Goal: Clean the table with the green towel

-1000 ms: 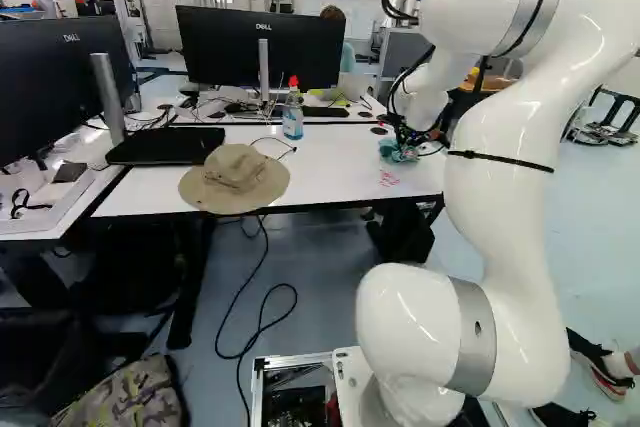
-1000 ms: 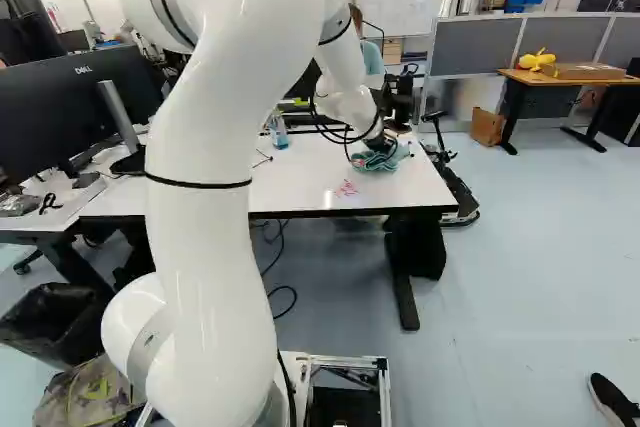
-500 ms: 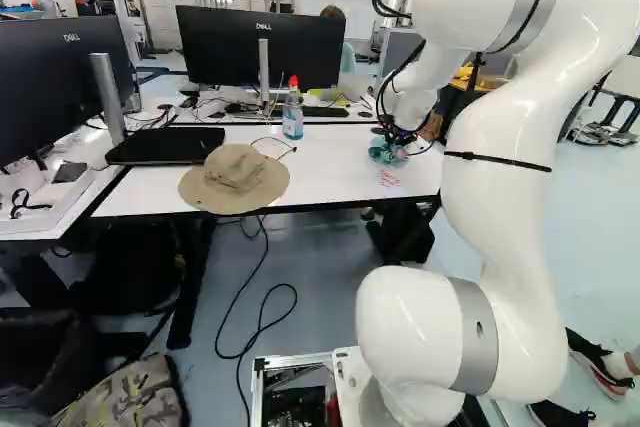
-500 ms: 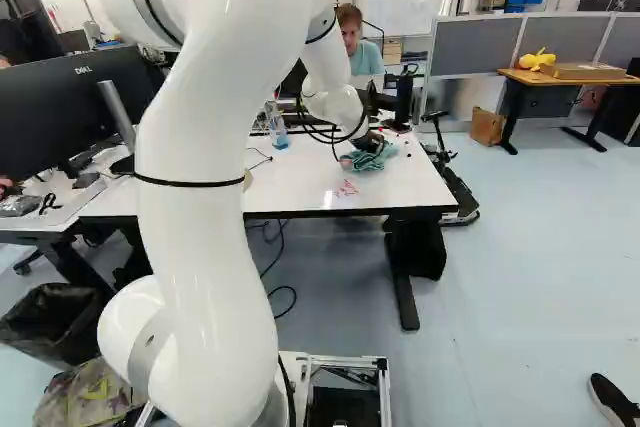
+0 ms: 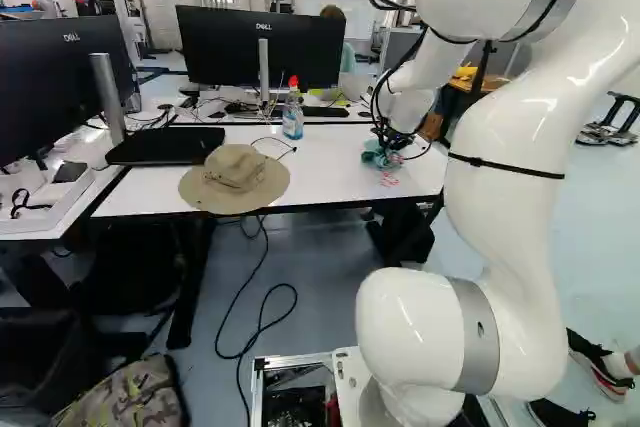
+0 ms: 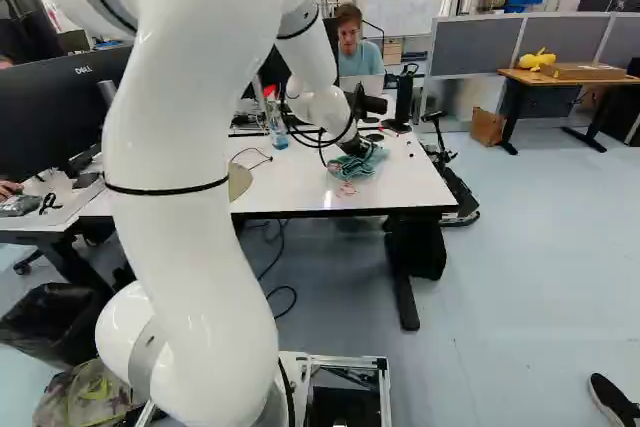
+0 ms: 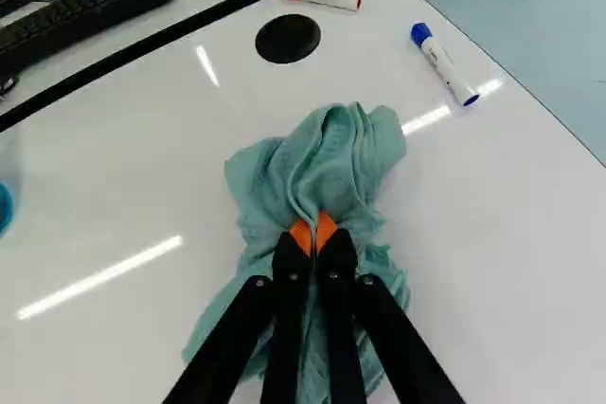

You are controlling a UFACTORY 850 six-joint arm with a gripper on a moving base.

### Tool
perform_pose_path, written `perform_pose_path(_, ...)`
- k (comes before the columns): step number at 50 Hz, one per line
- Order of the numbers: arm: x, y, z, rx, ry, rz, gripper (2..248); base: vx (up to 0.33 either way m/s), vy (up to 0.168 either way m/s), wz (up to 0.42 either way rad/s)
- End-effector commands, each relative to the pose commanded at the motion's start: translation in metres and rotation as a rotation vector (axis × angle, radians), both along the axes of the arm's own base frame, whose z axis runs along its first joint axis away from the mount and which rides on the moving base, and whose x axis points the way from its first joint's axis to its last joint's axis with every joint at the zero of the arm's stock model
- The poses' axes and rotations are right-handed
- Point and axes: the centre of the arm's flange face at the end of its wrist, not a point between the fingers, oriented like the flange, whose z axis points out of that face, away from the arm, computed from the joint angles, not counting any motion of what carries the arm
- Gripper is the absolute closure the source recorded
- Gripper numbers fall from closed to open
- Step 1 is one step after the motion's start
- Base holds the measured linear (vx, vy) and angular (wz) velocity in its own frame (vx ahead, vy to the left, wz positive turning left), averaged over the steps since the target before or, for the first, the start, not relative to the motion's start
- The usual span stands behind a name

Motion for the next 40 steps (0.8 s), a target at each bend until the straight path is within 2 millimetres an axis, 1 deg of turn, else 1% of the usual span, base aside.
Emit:
perform_pose_path(10,-0.018,0.0,0.001,0.003,0.009,-0.009,223,0.0,0.0,0.0)
perform_pose_path(19,-0.028,-0.009,0.001,0.004,0.011,-0.032,223,0.0,0.0,0.0)
perform_pose_path(29,-0.027,-0.026,0.001,0.003,0.008,-0.06,223,0.0,0.0,0.0)
perform_pose_path(40,-0.019,-0.045,0.0,0.001,0.002,-0.088,223,0.0,0.0,0.0)
